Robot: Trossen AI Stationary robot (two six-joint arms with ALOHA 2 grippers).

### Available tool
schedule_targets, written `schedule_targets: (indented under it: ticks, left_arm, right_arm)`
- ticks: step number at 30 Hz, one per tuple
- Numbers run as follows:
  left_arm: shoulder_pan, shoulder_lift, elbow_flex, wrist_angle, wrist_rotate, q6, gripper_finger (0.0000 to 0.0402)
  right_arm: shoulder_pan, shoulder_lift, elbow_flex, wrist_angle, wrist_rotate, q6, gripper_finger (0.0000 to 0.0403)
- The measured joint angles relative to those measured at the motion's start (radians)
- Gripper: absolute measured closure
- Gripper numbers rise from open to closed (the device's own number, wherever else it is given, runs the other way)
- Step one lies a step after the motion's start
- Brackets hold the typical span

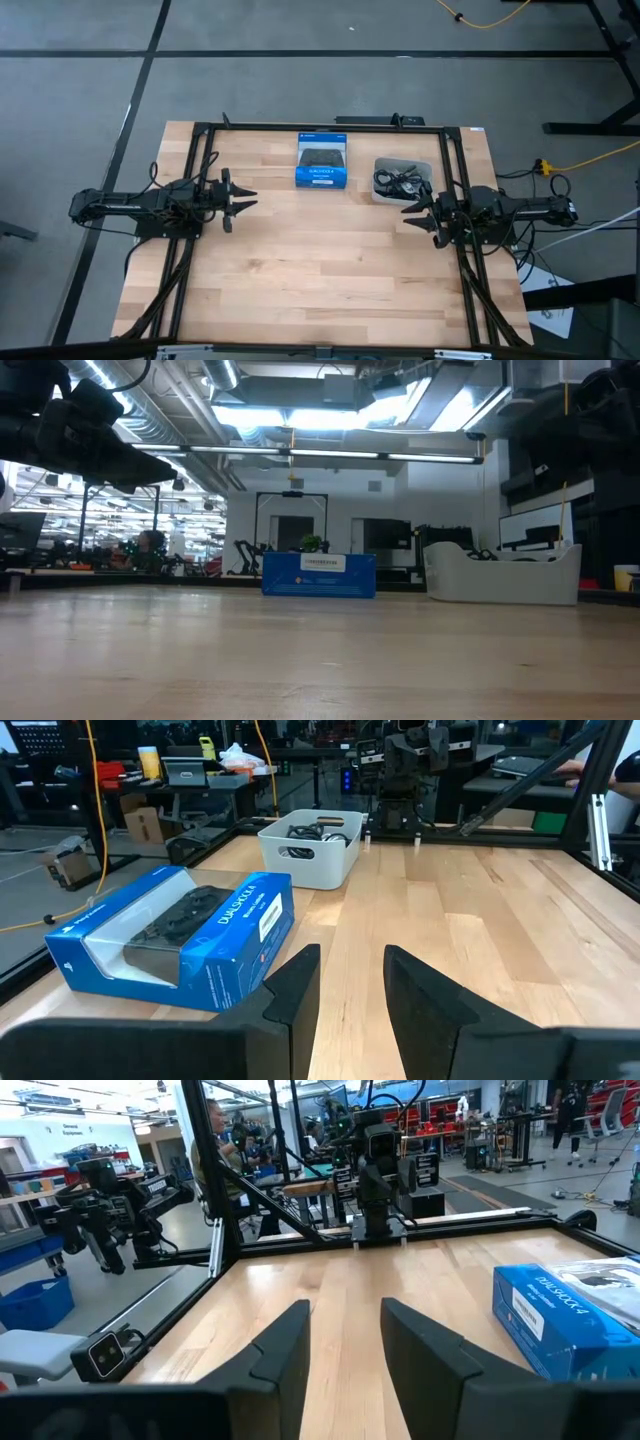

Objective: Pick and place USB-C Cables
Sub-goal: Return to Home Position

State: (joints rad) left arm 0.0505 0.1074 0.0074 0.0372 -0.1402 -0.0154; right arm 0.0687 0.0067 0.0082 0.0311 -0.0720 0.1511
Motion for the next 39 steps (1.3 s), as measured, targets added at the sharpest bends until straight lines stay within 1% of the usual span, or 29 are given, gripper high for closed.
schedule_targets:
  ticks: [39]
  left_arm:
    - [0.000, 0.000, 0.000, 0.000, 0.000, 0.000, 0.0296]
  right_arm:
    - [0.000, 0.000, 0.000, 0.000, 0.001, 0.000, 0.0274]
